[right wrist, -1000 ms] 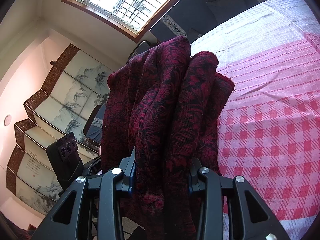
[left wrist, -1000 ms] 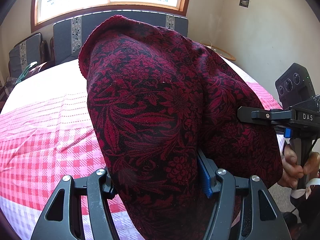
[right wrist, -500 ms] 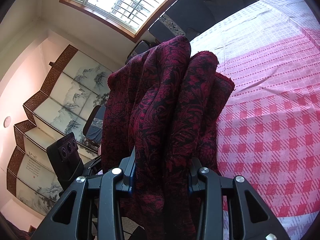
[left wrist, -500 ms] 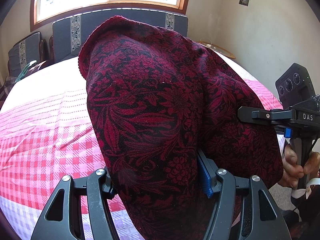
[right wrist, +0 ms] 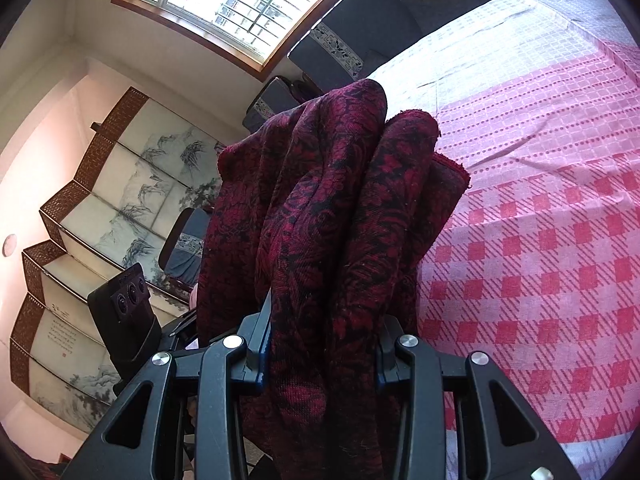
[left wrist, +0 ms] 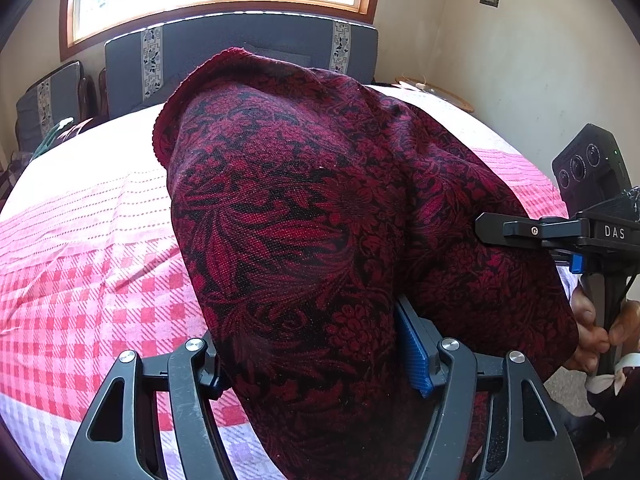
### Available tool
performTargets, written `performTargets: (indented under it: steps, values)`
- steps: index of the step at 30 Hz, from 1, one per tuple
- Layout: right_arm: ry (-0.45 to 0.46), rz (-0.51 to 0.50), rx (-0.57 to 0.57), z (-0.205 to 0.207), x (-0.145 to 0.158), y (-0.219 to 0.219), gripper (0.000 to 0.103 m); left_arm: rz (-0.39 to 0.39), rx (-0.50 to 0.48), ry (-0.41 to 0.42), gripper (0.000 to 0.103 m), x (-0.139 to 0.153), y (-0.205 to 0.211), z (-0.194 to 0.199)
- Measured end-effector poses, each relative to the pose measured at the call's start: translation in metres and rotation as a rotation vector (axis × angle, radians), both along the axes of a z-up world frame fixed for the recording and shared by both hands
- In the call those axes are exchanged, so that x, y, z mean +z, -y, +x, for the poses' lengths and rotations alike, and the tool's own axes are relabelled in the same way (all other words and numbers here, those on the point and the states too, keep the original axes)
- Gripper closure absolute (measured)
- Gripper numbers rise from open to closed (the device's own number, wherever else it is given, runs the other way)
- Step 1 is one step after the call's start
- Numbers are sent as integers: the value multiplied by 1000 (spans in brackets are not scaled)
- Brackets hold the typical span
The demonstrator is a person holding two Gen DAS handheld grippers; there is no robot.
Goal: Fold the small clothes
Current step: 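Lower the folded bundle onto the bed and open both grippers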
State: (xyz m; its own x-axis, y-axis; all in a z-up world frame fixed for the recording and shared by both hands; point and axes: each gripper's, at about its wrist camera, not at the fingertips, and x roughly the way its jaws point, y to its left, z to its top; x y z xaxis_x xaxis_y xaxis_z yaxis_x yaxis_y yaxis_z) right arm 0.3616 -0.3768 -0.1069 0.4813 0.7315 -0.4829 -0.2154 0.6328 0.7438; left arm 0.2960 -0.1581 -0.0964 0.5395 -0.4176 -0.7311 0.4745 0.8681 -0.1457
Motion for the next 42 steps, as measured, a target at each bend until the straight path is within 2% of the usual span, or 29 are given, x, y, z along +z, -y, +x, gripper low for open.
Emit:
performTargets:
  steps: [5, 8, 18, 22, 28, 37, 42]
  values:
    - [1, -11, 0, -1, 1, -1, 68, -8, 10, 13, 29, -5, 1, -7]
    - [11, -35, 1, -2, 2, -3, 67, 8, 33, 27, 20, -6, 1, -11]
    - [109, -224, -16, -9, 12, -22, 58, 57, 90, 114, 9, -8, 4, -29]
    - [140, -278, -35, -11, 15, -28, 51, 90, 122, 178, 7, -8, 9, -40]
    - [170, -325, -58, -16, 19, -36, 47, 173, 160, 298, 5, -5, 17, -60]
    - [255, -400, -108, -40, 36, -43, 45, 139, 238, 361, 5, 7, 6, -78]
    - [315, -414, -129, -60, 50, -44, 45, 169, 241, 411, 5, 19, 16, -91]
